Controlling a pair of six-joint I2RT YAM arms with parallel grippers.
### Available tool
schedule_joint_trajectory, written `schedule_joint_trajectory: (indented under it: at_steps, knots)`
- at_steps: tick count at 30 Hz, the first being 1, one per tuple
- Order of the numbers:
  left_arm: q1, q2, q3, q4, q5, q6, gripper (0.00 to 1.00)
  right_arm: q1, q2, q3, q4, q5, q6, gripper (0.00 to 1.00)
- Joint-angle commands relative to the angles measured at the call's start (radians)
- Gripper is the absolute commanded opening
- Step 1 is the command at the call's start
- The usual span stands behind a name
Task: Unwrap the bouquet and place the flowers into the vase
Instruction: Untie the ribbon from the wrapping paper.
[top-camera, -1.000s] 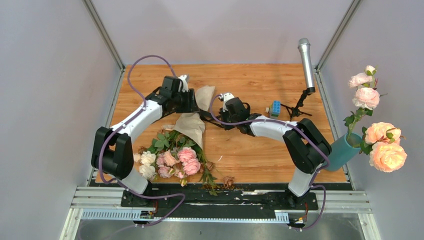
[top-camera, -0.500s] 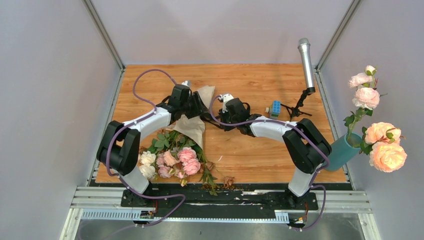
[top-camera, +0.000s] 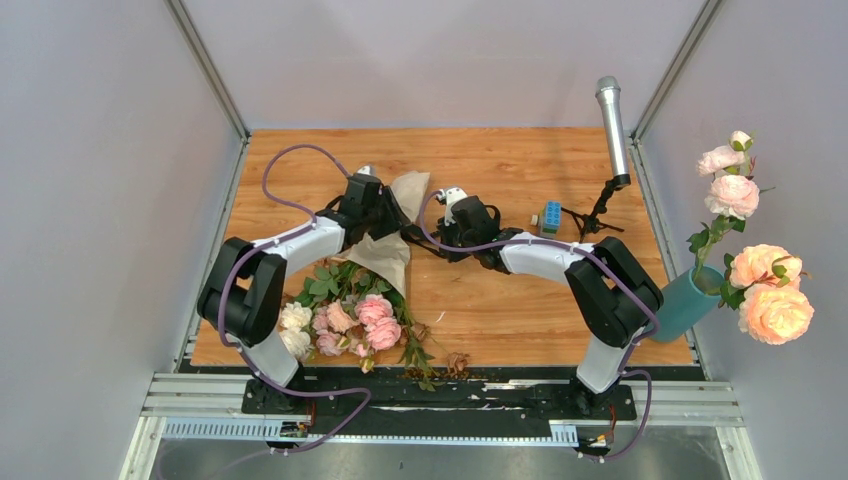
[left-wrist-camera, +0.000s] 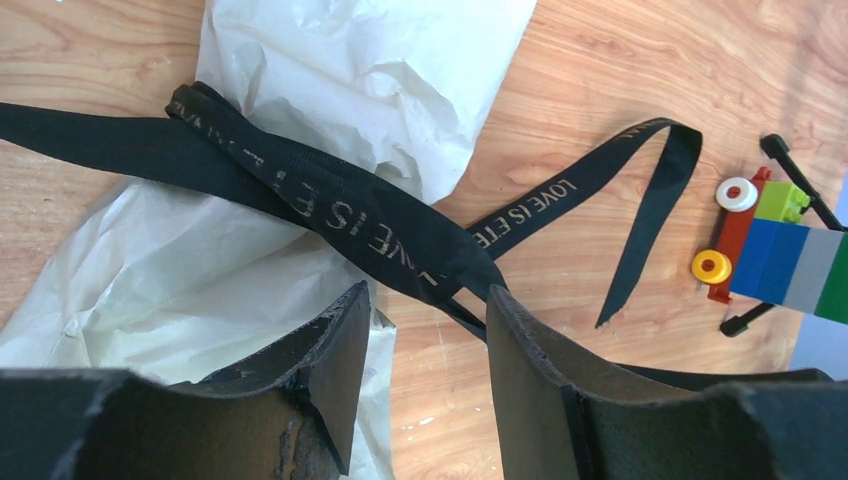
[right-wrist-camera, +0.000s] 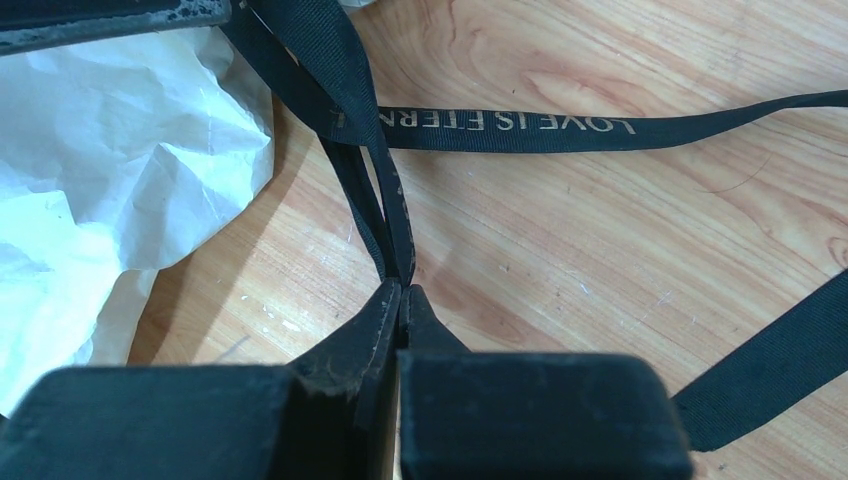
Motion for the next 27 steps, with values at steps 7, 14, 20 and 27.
schedule_joint_trajectory:
  at_steps: [7, 14, 20, 27]
  knots:
    - [0.002, 0.074, 0.048, 0.049, -0.036, -0.001, 0.45, 0.004, -0.024, -0.001, 0.040, -0.016, 0.017, 0.00]
    - [0.003, 0.099, 0.055, 0.048, -0.071, -0.009, 0.45, 0.004, -0.015, 0.002, 0.040, -0.019, 0.017, 0.00]
    - [0.003, 0.119, 0.060, 0.091, -0.067, -0.020, 0.31, 0.004, -0.015, 0.002, 0.039, -0.015, 0.015, 0.00]
    - [0.007, 0.110, 0.067, 0.086, -0.045, -0.025, 0.09, 0.004, -0.027, 0.002, 0.025, 0.015, 0.009, 0.00]
